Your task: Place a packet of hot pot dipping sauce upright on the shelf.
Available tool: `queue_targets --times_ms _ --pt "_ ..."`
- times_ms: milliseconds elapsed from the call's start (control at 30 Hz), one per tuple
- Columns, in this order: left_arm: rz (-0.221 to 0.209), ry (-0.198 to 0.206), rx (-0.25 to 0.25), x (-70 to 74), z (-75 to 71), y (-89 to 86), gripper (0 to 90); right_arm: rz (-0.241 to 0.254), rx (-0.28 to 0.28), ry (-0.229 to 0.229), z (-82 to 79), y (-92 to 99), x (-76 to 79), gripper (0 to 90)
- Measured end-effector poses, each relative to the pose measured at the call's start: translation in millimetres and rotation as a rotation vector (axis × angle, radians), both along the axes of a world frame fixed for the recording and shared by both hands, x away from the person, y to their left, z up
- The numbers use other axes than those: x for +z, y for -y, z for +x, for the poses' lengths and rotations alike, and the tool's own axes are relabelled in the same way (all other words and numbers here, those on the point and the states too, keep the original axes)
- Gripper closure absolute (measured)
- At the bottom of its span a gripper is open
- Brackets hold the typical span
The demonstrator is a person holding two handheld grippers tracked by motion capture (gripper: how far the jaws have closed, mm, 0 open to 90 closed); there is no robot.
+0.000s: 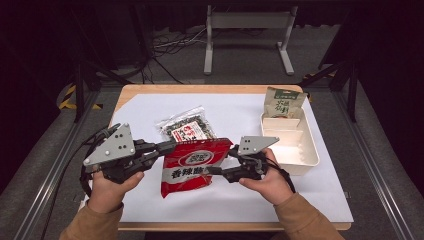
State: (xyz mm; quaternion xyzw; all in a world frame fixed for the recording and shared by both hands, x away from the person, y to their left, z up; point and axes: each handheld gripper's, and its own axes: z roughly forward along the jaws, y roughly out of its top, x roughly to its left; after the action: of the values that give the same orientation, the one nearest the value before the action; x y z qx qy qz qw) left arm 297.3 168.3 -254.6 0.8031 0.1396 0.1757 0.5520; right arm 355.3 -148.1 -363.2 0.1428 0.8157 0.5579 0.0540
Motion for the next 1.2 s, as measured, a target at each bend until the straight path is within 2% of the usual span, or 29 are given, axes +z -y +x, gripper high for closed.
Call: queue_targets --times_ms 67,133,233,333,433,600,733,833,1000,1200 --pt "-0.002 0.0 0.001 -0.3 0.1 0.1 90.0 0.006 0.014 -0.021 1.5 -2.9 -5.8 50.2" --pt "-0.004 -0.001 0.001 -0.7 0.5 -0.2 90.0 0.014 0.034 -0.023 1.3 -7.1 -11.6 53.0" --pt "-0.013 0.0 0.005 -1.4 1.3 -1.0 90.0 0.012 0.046 -0.022 0.6 -9.5 -13.3 56.9" --pt "-0.023 0.008 0.01 -1.6 1.0 -2.8 90.0 0.023 0.058 -0.036 0.4 -11.2 -15.1 64.6" --pt "-0.029 0.013 0.007 -1.3 -0.5 -2.1 90.0 0.042 0.072 -0.06 1.5 -12.1 -16.8 62.6" --pt "-0.026 0.012 0.001 -1.5 -0.4 -1.3 90.0 0.065 0.081 -0.066 3.2 -15.9 -21.3 61.3" --pt "-0.031 0.008 0.005 -2.5 0.2 -1.9 90.0 0.054 0.094 -0.072 2.1 -14.8 -21.7 73.5" --pt "-0.031 0.005 0.006 -2.3 0.6 -3.4 90.0 0.039 0.104 -0.04 1.0 -12.0 -18.1 83.8" --pt "-0.032 0.001 0.013 -3.3 1.3 -3.6 90.0 0.003 0.11 -0.022 -1.5 -7.9 -11.4 87.2" --pt "-0.028 -0.009 0.022 -3.9 2.9 -3.4 90.0 -0.029 0.093 -0.029 -1.8 -0.5 -2.2 87.9"
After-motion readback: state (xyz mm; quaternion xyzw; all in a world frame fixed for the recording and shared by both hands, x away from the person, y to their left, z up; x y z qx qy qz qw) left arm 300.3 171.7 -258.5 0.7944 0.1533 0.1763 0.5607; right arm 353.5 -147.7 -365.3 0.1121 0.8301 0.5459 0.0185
